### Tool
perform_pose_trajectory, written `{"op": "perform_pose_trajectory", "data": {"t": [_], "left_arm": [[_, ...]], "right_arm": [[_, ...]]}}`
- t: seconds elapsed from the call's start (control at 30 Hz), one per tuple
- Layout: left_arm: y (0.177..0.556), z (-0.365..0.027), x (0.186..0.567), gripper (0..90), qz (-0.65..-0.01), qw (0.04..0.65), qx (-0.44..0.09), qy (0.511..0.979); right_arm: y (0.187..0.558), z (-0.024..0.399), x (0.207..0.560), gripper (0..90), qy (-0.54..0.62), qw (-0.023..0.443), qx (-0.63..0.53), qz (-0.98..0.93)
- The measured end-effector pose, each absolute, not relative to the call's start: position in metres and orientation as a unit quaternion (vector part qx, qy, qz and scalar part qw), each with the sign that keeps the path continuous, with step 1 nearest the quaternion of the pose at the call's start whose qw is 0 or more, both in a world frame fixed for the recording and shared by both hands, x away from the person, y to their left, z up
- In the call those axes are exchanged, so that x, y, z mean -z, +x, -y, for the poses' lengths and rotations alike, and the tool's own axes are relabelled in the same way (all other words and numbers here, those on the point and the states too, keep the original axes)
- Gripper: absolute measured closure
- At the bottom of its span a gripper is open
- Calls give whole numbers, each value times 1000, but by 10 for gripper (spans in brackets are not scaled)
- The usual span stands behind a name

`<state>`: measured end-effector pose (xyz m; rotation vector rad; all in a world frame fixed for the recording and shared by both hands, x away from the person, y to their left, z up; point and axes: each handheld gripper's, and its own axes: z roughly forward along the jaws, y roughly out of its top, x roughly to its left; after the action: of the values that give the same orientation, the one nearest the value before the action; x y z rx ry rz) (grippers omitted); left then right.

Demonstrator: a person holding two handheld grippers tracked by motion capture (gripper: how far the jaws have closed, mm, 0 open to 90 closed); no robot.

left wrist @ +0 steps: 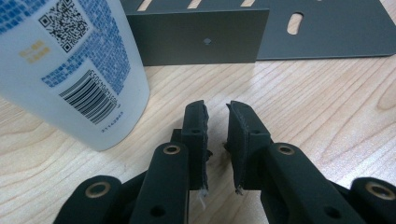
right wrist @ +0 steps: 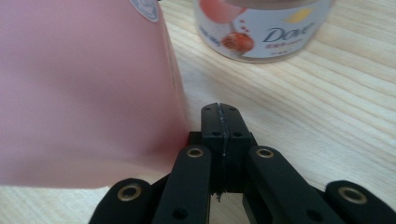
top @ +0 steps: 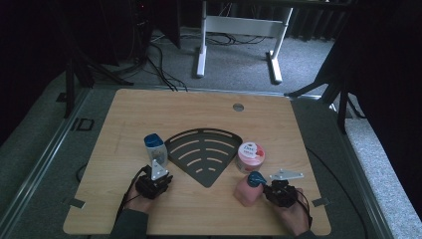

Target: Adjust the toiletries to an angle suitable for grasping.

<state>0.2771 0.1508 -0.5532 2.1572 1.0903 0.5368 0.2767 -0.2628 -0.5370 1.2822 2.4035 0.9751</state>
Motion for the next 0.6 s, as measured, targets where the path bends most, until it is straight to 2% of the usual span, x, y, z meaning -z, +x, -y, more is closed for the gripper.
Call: {"op": "perform_pose_trajectory", "data": {"t": [0.6], "left_arm": [[277,-150,553,771,-414,327,-203,825]], "right_arm": [[268,231,535,900,397,95,-352,-842]]}}
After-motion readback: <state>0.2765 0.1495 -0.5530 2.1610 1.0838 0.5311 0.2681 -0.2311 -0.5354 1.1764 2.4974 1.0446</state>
